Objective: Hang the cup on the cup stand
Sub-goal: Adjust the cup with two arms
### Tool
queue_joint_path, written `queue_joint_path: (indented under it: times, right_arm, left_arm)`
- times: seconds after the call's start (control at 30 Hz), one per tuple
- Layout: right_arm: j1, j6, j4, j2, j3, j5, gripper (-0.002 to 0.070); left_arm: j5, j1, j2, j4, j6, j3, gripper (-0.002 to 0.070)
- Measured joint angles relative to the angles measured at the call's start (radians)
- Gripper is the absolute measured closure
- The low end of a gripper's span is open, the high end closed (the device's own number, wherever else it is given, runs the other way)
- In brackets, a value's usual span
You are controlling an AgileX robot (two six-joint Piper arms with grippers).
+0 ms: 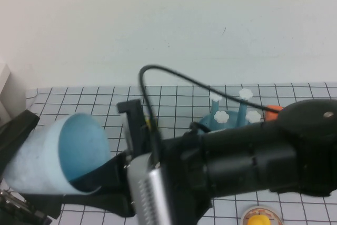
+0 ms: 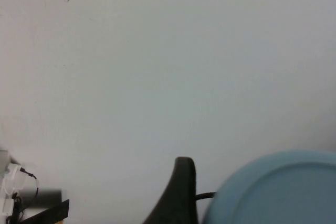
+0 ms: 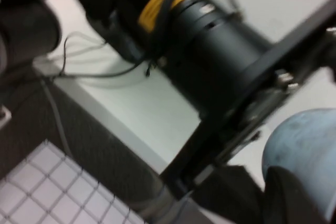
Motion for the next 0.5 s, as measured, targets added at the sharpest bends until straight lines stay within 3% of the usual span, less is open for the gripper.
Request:
queue_joint_path:
  times: [0.17, 0.27, 0.5]
  right_arm:
    - [0.027, -0.047, 0.000, 0.019, -0.005, -0.069, 0.0649]
    - [0.027, -0.056, 0.000, 0.021, -0.006, -0.073, 0.0649]
    - [0.027, -0.094, 0.000, 0.023, -0.006, -0.082, 0.0630]
  left_arm:
    - [0.011, 0.000, 0.005, 0.000, 0.034, 0.002, 0.0039]
    - [0.013, 0.000, 0.007, -0.002, 0.050, 0.002, 0.0095]
    - [0.013, 0.000, 0.007, -0.018, 0.134, 0.002, 0.0099]
